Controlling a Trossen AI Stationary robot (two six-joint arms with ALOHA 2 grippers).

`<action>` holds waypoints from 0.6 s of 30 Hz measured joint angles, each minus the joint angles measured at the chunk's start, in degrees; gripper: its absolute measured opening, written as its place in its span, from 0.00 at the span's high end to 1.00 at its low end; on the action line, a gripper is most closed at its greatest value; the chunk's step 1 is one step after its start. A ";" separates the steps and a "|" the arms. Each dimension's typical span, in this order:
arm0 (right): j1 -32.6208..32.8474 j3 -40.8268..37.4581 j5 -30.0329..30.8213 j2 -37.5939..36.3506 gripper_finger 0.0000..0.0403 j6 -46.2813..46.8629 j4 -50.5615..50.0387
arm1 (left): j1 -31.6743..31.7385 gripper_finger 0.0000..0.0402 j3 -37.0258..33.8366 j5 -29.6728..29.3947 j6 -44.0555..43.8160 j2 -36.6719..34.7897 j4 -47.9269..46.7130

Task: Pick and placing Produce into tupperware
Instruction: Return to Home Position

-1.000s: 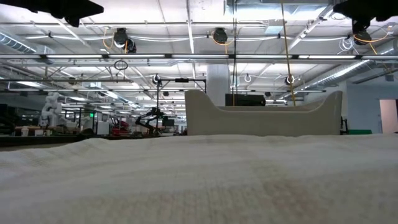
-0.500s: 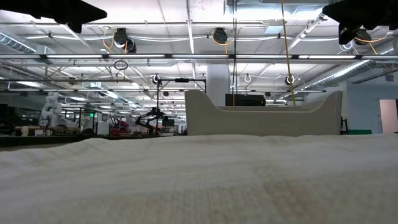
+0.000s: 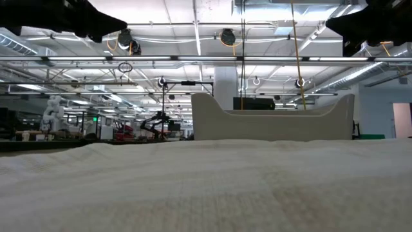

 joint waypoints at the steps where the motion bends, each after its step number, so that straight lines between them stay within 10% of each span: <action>1: 0.00 0.00 0.00 0.00 1.00 -0.24 0.04 | 0.01 1.00 -0.70 0.00 0.01 0.74 2.33; 18: 0.00 -0.07 0.02 0.00 1.00 -2.90 -1.86 | 0.39 1.00 -9.72 1.02 3.22 4.56 17.07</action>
